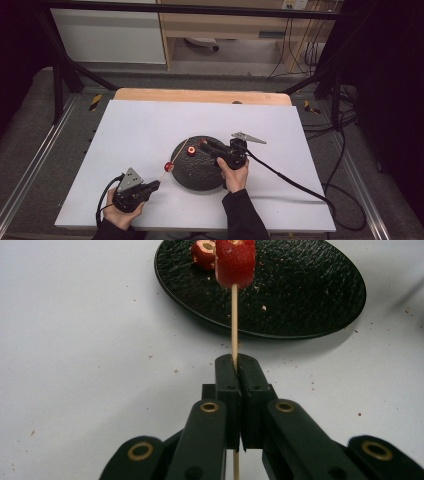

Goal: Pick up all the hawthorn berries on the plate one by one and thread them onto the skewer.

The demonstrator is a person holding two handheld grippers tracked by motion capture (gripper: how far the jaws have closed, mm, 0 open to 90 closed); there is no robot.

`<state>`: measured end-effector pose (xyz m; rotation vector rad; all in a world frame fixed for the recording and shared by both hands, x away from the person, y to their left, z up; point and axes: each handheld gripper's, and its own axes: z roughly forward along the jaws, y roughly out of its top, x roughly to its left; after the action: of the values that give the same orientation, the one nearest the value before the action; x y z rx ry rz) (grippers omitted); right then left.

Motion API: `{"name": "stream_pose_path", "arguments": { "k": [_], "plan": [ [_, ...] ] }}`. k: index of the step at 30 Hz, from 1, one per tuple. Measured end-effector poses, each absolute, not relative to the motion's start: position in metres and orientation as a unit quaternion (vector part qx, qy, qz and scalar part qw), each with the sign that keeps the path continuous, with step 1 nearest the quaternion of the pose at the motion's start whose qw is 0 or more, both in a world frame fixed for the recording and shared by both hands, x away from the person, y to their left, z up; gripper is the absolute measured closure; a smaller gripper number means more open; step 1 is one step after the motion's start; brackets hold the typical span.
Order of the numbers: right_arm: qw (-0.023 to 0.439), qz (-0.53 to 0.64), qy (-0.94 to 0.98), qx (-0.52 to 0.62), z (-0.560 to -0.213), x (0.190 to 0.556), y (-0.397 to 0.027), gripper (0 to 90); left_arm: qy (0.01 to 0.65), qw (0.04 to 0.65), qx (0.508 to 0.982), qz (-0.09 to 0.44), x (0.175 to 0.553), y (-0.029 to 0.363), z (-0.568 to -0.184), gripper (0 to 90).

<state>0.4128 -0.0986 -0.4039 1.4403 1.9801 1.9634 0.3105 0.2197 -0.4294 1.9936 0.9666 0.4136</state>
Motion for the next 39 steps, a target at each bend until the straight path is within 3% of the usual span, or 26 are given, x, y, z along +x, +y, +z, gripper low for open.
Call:
{"name": "stream_pose_path", "arguments": {
  "k": [16, 39],
  "plan": [
    [0.064, 0.684, 0.569, 0.451, -0.409, 0.411, -0.094, 60.8, 0.395, 0.443, 0.79, 0.152, 0.306, 0.214, -0.427, 88.6],
    [0.087, 0.72, 0.533, 0.436, -0.411, 0.422, -0.093, 60.9, 0.389, 0.454, 0.792, 0.127, 0.304, 0.198, -0.429, 88.5]
  ]
}}
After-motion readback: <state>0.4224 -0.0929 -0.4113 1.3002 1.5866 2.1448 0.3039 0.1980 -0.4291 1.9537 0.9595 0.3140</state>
